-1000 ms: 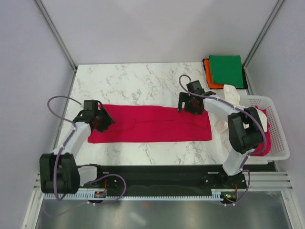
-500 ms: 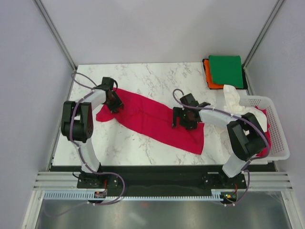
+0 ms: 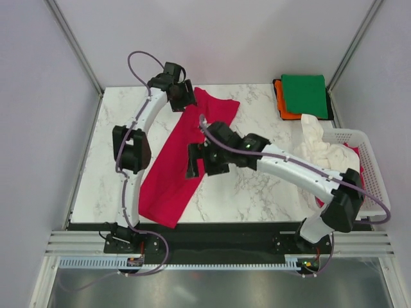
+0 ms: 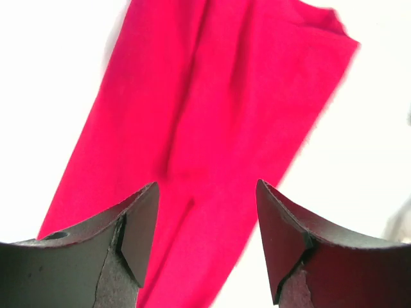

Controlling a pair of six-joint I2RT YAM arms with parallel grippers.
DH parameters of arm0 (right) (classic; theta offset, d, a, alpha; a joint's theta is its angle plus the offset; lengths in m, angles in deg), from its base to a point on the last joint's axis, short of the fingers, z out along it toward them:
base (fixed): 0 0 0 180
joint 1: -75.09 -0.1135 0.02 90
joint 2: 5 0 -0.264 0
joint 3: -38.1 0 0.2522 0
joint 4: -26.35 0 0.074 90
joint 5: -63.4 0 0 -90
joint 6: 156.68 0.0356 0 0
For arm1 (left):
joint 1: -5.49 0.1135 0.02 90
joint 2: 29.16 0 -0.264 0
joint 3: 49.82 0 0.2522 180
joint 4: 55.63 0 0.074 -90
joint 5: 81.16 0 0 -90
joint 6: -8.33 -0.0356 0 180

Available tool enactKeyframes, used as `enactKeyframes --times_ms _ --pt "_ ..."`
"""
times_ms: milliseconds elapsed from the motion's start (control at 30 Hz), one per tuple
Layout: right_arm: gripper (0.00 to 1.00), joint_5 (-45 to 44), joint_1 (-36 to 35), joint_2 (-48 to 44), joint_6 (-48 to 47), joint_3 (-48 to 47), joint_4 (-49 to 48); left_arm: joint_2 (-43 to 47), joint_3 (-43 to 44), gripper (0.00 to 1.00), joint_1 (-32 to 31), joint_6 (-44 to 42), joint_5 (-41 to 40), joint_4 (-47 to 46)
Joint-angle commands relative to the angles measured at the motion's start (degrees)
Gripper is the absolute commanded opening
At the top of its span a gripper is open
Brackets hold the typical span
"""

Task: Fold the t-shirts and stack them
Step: Fold the tshirt

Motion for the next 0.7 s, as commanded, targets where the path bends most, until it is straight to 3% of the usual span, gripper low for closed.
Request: enactKeyframes --times_ms 0,300,533,667 --pt "0.98 -5.4 5.4 -0.7 -3.8 -3.6 8.1 16.6 -7.4 0.7 1.2 -4.9 -1.6 -0.4" --pt "0.98 -2.3 17.2 9.3 -6.5 -3.2 -0.2 45.5 -40.0 0.69 5.2 -4.5 -4.9 -0.7" --pt "0.94 -3.5 21.9 24.6 -7.4 -13.7 -0.5 62.7 -70.2 0.66 5.2 0.4 -0.4 -5.9" --pt "0.87 -3.1 23.5 31.7 -8.2 -19.1 -2.0 71.1 -80.3 0.65 5.1 2.0 2.7 -8.0"
